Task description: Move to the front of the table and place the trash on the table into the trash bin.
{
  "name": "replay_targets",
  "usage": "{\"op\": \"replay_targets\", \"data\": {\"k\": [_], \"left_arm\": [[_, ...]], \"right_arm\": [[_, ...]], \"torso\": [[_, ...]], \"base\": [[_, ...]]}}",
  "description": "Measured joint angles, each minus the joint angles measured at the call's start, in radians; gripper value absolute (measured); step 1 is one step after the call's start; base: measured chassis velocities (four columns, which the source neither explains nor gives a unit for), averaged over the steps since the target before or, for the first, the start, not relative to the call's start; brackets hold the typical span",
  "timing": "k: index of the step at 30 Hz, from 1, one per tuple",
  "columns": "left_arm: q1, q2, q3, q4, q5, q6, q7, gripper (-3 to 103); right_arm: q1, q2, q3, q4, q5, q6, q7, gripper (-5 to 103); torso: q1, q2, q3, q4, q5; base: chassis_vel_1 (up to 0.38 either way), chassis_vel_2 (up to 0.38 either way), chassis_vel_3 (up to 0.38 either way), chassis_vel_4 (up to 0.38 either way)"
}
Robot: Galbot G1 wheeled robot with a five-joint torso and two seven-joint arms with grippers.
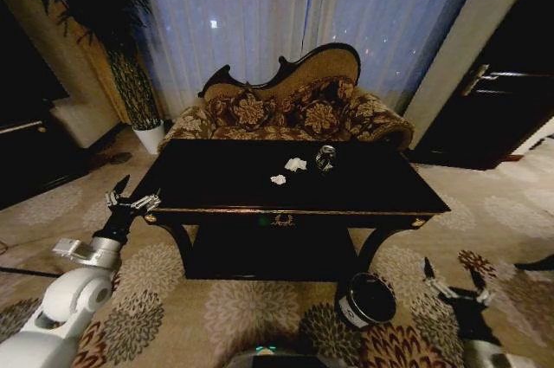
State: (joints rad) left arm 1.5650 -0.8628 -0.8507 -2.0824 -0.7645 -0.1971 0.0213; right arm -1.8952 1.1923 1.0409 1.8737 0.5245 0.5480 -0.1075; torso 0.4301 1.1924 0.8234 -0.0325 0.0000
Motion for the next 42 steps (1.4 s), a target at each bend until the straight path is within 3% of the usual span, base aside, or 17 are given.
{"op": "replay_targets", "data": {"k": [3, 5, 9, 16, 26, 28, 42], "left_arm": [[0.0, -0.002, 0.003, 0.002, 0.001, 0.0, 0.002, 100], [-0.001, -0.002, 0.004, 0.002, 0.002, 0.0, 0.002, 100], [0.0, -0.002, 0.009, -0.001, 0.009, 0.0, 0.004, 100], [0.008, -0.022, 0.025, -0.009, 0.035, 0.0, 0.005, 100], [0.027, -0.041, 0.034, -0.024, 0.06, 0.0, 0.005, 100], [0.031, -0.041, 0.028, -0.031, 0.064, 0.002, 0.005, 100], [0.046, -0.027, 0.015, -0.034, 0.064, 0.007, 0.004, 100]], "right_arm": [[0.035, -0.082, -0.017, 0.05, 0.006, -0.084, 0.015, 100], [0.043, -0.102, -0.024, 0.058, 0.008, -0.101, 0.02, 100], [0.104, -0.234, -0.071, 0.123, 0.044, -0.234, 0.058, 100], [0.174, -0.343, -0.121, 0.134, 0.084, -0.32, 0.075, 100], [0.256, -0.527, -0.183, 0.078, 0.2, -0.371, 0.032, 100], [0.399, -0.611, -0.314, 0.033, 0.275, -0.401, 0.032, 100], [0.797, -0.667, -0.698, -0.092, 0.314, -0.447, 0.047, 100]], "torso": [[0.0, 0.0, 0.0, 0.0004, -0.0001], [0.0, 0.0, 0.0, 0.0003, 0.0001], [0.0, 0.0, 0.0, 0.0004, 0.0002], [0.0, 0.0, 0.0, 0.0001, 0.0002], [0.0, 0.0, 0.0, 0.0001, -0.0003], [0.0, 0.0, 0.0, 0.0003, 0.0001], [0.0, 0.0, 0.0, 0.0006, -0.0006]], "base": [[0.0, 0.0, 0.0, 0.0], [0.0, 0.0, 0.0, 0.0], [0.0, 0.0, 0.0, 0.0], [0.0, 0.0, 0.0, 0.0], [0.0, 0.0, 0.0, 0.0], [0.0, 0.0, 0.0, 0.0], [0.0, 0.0, 0.0, 0.0]]}}
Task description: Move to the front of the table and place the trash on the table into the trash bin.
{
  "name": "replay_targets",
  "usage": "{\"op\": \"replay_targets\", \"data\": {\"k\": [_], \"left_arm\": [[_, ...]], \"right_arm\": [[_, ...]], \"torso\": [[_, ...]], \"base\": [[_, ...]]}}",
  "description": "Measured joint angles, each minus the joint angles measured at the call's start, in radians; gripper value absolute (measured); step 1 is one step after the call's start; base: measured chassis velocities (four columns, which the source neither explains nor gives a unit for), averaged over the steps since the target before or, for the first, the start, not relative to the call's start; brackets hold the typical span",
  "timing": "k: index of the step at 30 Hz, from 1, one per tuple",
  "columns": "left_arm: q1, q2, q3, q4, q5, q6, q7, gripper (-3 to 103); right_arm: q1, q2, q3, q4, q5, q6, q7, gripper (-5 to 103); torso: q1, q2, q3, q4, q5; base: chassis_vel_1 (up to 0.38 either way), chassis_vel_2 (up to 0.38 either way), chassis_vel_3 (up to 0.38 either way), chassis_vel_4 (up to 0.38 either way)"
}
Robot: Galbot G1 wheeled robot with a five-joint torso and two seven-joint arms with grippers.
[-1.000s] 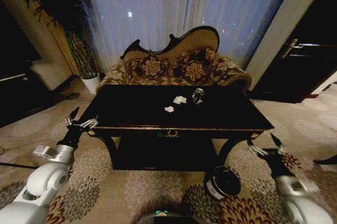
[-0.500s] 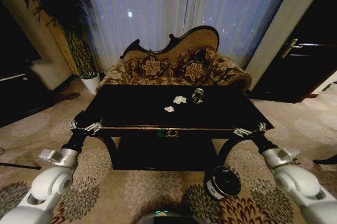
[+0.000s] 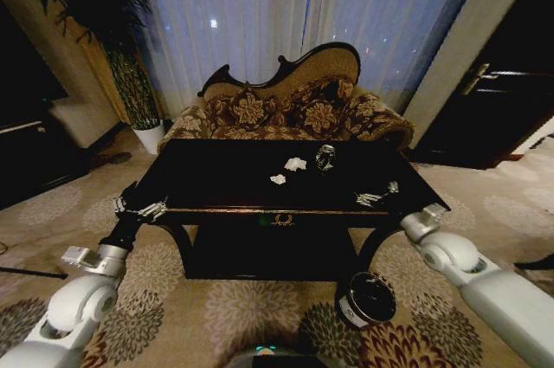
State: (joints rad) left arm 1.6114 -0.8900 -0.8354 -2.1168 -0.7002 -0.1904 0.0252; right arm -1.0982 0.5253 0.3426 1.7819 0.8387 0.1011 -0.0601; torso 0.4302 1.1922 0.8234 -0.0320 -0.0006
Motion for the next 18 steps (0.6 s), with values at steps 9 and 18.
{"op": "replay_targets", "data": {"k": [9, 18], "left_arm": [[0.004, 0.005, 0.004, 0.0, 0.001, 0.0, 0.0, 100], [-0.002, 0.008, 0.012, 0.017, 0.002, 0.0, 0.003, 100]], "right_arm": [[0.189, -0.004, -0.199, -0.094, 0.045, -0.011, -0.003, 100], [0.427, 0.002, -0.41, -0.167, 0.079, -0.034, 0.009, 100]], "torso": [[0.0, 0.0, 0.0, -0.0005, 0.0006], [0.0, 0.0, 0.0, -0.0002, 0.0004]], "base": [[0.0, 0.0, 0.0, 0.0], [0.0, 0.0, 0.0, 0.0]]}}
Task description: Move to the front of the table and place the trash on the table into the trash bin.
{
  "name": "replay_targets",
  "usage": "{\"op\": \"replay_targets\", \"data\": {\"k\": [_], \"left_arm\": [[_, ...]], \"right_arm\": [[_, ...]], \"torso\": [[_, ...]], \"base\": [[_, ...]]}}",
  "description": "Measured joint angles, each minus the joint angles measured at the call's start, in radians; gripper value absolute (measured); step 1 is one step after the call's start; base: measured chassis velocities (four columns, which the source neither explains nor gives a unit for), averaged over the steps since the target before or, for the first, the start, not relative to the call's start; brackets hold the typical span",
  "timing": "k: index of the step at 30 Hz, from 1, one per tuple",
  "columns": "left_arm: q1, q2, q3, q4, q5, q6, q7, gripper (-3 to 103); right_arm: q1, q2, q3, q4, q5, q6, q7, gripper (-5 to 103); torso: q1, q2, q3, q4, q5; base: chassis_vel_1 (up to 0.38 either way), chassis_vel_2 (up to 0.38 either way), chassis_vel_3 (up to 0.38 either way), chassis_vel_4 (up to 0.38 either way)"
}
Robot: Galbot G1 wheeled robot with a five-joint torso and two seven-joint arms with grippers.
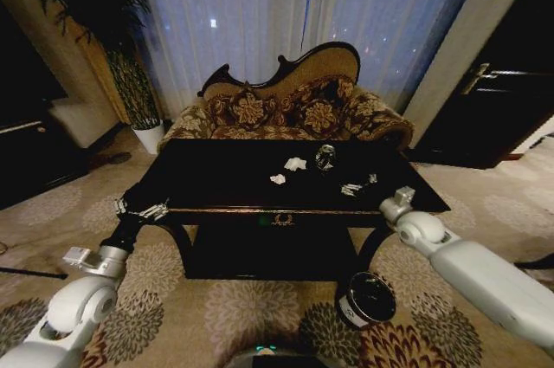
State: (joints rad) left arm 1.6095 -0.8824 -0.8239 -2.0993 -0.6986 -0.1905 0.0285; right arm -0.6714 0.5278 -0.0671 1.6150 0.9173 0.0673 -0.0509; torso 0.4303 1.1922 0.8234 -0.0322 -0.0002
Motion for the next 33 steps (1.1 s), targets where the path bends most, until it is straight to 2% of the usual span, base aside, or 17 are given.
{"op": "replay_targets", "data": {"k": [5, 9, 14, 28, 29, 33], "left_arm": [[-0.001, 0.003, 0.001, 0.005, -0.003, -0.002, 0.004, 100], [-0.002, 0.005, 0.0, 0.018, -0.004, -0.006, 0.008, 100], [-0.002, 0.006, 0.0, 0.037, -0.005, -0.011, 0.013, 100], [0.006, 0.01, -0.016, 0.04, -0.019, -0.011, 0.017, 100], [0.006, 0.008, -0.016, 0.04, -0.018, -0.011, 0.017, 100], [0.004, 0.006, -0.018, 0.041, -0.018, -0.012, 0.017, 100]], "right_arm": [[0.103, 0.021, -0.101, -0.05, 0.013, -0.011, 0.011, 100], [0.159, 0.069, -0.171, -0.108, 0.014, -0.017, 0.023, 100], [0.217, 0.12, -0.218, -0.158, 0.034, -0.019, 0.028, 100], [0.382, 0.181, -0.317, -0.238, 0.052, -0.016, 0.021, 100], [0.394, 0.188, -0.324, -0.245, 0.051, -0.015, 0.021, 103], [0.412, 0.205, -0.335, -0.258, 0.047, -0.011, 0.023, 89]], "torso": [[0.0, 0.0, 0.0, -0.0001, 0.0002], [0.0, 0.0, 0.0, -0.0002, 0.0002], [0.0, 0.0, 0.0, -0.0001, 0.0002], [0.0, 0.0, 0.0, 0.0, -0.0001], [0.0, 0.0, 0.0, -0.0001, 0.0], [0.0, 0.0, 0.0, 0.0, 0.0]], "base": [[0.0, 0.0, 0.0, 0.0], [0.0, 0.0, 0.0, 0.0], [0.0, 0.0, 0.0, 0.0], [0.0, 0.0, 0.0, 0.0], [0.0, 0.0, 0.0, 0.0], [0.0, 0.0, 0.0, 0.0]]}}
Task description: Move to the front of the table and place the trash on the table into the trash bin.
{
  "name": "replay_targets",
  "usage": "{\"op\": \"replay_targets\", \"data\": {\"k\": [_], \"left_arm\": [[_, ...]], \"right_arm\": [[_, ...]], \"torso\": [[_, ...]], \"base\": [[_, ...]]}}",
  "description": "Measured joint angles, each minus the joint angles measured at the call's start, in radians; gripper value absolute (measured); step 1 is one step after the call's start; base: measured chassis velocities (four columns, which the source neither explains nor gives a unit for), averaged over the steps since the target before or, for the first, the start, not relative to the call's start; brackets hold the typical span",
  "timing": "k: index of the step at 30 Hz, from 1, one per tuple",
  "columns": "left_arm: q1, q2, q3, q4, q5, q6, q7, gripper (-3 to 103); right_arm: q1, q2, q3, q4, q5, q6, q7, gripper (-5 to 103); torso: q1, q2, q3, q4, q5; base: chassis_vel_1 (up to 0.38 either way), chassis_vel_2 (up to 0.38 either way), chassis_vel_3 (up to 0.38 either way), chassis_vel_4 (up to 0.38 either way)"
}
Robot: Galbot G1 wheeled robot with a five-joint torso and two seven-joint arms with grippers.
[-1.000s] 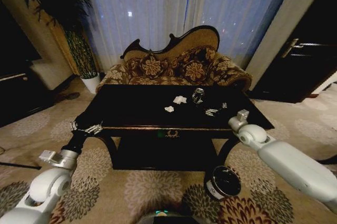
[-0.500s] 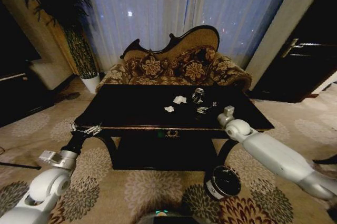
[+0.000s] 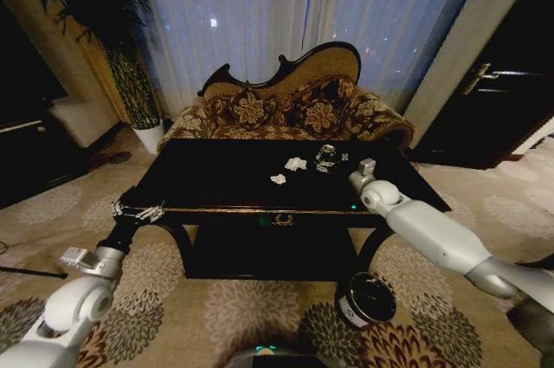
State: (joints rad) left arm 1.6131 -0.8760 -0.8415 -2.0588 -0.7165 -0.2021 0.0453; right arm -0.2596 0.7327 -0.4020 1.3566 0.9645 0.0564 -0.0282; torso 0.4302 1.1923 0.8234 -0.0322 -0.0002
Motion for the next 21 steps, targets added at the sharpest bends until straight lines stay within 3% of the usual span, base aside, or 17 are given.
{"op": "replay_targets", "data": {"k": [4, 7, 10, 13, 21], "left_arm": [[0.001, 0.001, -0.006, 0.0, -0.002, 0.0, 0.0, 100], [0.003, 0.001, -0.01, 0.0, -0.003, 0.0, 0.0, 100], [0.003, 0.0, -0.01, 0.0, -0.004, 0.0, 0.0, 100], [0.001, -0.001, -0.007, 0.0, -0.004, 0.0, 0.0, 100], [-0.001, -0.006, -0.003, -0.006, -0.003, -0.001, 0.0, 100]], "right_arm": [[0.002, 0.01, -0.006, -0.007, -0.01, 0.007, 0.001, 79], [0.001, 0.016, -0.006, -0.009, -0.013, 0.011, 0.005, 62], [-0.004, 0.016, -0.002, -0.009, -0.015, 0.012, 0.007, 57], [-0.013, 0.009, 0.004, -0.003, -0.018, 0.012, 0.008, 41], [-0.026, -0.012, 0.019, 0.02, -0.02, 0.013, 0.013, 30]], "torso": [[0.0, 0.0, 0.0, -0.0001, 0.0002], [0.0, 0.0, 0.0, 0.0, 0.0002], [0.0, 0.0, 0.0, -0.0001, 0.0002], [0.0, 0.0, 0.0, 0.0, 0.0002], [0.0, 0.0, 0.0, -0.0001, 0.0002]], "base": [[0.0, 0.0, 0.0, 0.0], [0.0, 0.0, 0.0, 0.0], [0.0, 0.0, 0.0, 0.0], [0.0, 0.0, 0.0, 0.0], [0.0, 0.0, 0.0, 0.0]]}}
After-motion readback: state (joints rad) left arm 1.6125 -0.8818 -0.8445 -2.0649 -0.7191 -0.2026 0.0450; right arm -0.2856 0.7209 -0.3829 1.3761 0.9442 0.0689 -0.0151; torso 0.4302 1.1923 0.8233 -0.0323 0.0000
